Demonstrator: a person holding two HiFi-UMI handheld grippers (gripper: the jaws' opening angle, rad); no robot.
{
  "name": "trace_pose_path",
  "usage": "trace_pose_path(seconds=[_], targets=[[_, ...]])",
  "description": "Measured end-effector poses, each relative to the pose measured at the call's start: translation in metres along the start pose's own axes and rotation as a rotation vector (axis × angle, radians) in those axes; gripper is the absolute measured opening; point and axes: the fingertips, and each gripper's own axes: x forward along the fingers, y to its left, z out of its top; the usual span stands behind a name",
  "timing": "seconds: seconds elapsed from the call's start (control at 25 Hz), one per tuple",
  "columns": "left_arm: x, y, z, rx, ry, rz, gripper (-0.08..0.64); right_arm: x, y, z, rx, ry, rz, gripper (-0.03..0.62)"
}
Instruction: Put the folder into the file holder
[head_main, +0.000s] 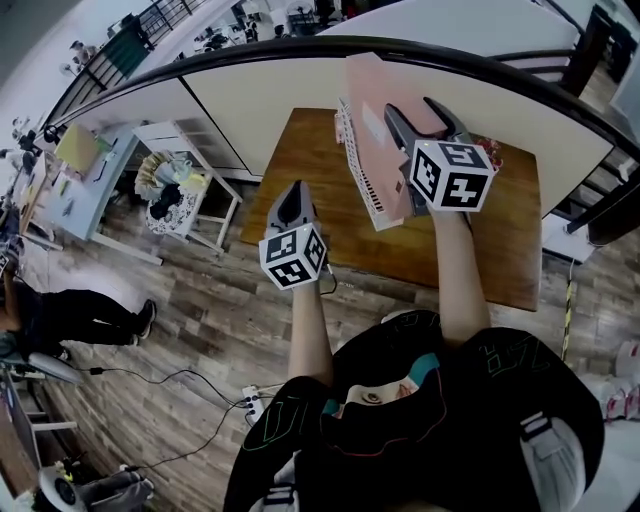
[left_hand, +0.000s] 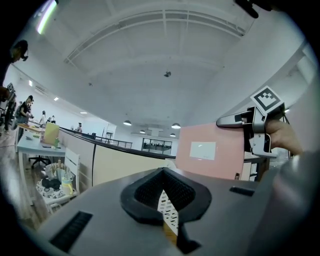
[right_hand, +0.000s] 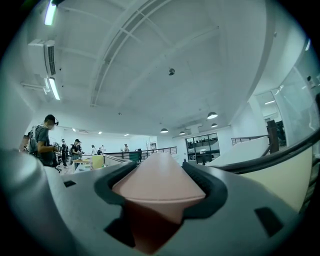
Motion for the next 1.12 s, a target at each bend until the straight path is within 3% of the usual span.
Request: trace_pose_path(seconds=[0.6, 0.8, 1.12], targets=[[0.024, 0.022, -0.010, 0.023, 0.051, 0.039, -0.002, 0.044, 0.007, -0.012, -0.038, -0.009, -0.009, 0.291], [0.025, 0.026, -0.020, 0.026, 0.082, 0.041, -0.002, 0.053, 0.001, -0.044, -0.019, 0.029, -0.034, 0.291], [0.021, 0.034, -0.063, 0.011, 0.190, 0.057, -0.002, 0.058, 0.001, -0.122, -0.072, 0.126, -0.019, 0.295]])
